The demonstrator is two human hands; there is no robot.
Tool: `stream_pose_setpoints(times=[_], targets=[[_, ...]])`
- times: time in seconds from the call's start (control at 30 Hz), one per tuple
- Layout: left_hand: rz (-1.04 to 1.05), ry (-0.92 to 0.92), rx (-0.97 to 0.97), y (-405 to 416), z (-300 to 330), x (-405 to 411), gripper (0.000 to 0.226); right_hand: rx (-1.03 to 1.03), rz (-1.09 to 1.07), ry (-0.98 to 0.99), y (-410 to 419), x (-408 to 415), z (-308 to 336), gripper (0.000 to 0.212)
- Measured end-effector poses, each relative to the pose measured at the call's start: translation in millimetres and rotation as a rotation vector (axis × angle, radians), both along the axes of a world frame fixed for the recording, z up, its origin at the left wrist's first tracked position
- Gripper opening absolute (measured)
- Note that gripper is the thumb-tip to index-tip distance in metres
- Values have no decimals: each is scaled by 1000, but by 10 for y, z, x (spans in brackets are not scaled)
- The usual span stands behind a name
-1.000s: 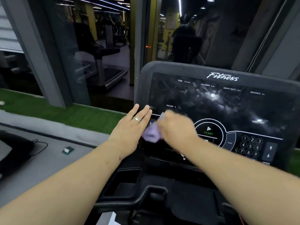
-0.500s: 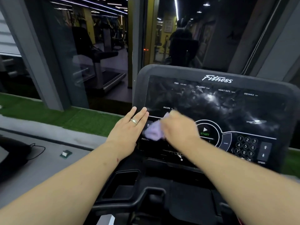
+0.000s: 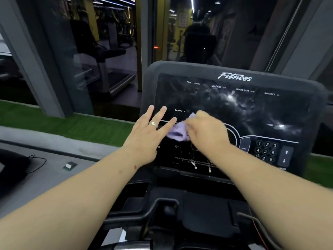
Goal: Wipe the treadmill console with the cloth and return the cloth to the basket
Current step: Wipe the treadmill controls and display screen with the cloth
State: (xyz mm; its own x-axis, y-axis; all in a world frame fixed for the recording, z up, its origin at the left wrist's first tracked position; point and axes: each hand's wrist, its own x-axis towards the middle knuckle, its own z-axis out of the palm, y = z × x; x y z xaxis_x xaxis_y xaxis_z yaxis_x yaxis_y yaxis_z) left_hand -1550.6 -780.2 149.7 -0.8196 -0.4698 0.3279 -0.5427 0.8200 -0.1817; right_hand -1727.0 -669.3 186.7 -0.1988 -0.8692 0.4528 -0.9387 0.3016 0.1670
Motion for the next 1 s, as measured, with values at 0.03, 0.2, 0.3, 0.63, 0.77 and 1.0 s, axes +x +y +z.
stream_pose_setpoints(times=[0.03, 0.2, 0.3, 0.63, 0.77, 1.0], targets=[[1, -11, -13, -9, -1, -18, 118, -53, -18, -17, 5, -1, -10, 4], [12, -16, 10, -5, -69, -43, 121, 221, 148, -111, 417, 305, -663, 23], [22, -34, 24, 20, -52, -41, 121, 250, 197, -12, 385, 231, -468, 9], [42, -30, 13, 59, -54, -58, 120, 185, 121, -148, 492, 301, -649, 10], [53, -21, 47, 141, -83, -74, 121, 269, 157, -85, 414, 120, -395, 10], [21, 2, 36, 177, -90, -176, 123, 86, -5, -126, 355, 90, -252, 11]])
